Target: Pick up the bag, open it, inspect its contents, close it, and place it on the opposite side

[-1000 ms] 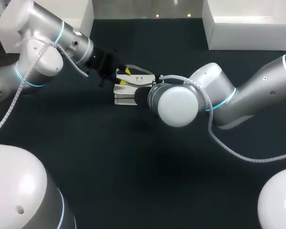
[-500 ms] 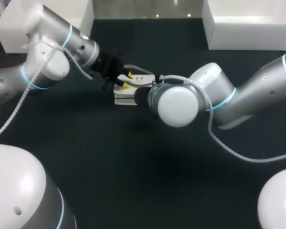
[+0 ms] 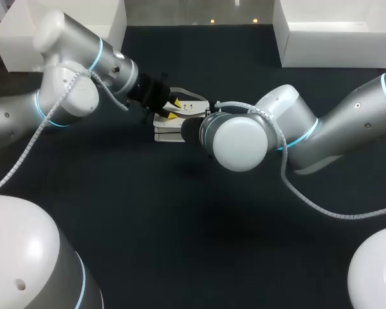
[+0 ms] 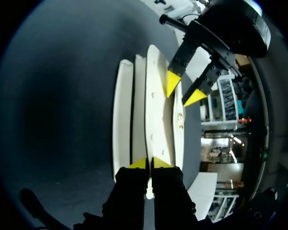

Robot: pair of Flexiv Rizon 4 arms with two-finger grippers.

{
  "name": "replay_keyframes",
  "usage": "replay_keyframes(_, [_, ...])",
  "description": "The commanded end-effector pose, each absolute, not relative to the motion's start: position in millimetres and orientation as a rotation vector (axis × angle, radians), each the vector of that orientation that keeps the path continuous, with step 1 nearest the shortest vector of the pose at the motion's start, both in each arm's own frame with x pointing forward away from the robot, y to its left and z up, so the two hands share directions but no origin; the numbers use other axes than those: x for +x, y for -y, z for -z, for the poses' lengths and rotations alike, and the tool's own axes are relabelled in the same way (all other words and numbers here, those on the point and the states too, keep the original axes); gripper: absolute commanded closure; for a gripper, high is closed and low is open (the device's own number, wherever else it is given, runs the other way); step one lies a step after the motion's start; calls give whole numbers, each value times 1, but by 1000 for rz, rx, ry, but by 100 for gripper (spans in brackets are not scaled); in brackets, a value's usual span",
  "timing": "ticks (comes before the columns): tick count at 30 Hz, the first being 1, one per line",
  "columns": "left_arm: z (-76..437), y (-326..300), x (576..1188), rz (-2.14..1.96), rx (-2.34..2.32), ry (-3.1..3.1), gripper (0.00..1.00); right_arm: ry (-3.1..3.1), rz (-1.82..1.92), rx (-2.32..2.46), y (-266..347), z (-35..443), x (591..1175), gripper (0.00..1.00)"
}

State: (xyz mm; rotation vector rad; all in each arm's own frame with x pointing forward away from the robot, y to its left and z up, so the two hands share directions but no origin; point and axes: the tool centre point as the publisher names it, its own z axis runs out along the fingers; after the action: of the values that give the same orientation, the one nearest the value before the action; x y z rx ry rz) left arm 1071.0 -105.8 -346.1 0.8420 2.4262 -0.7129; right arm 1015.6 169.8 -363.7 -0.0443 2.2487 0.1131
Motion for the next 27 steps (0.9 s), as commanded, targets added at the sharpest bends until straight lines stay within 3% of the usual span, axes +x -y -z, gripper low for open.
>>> replay_keyframes(1, [351,109,1072,697,811,-2408,72,-2191,-126,-47,-168,367,1014,100])
replay_keyframes(8, [351,112,1079,650,748,-2395,78,-2191,-126,-47,-168,367,1014,100])
replay_keyframes(11, [350,113,1083,642,712,-2404,100,-2191,-126,-47,-168,367,1014,100])
replay_keyframes(27, [318,97,1108,821,530,-2574,100,-2191,-126,-47,-168,367,1014,100])
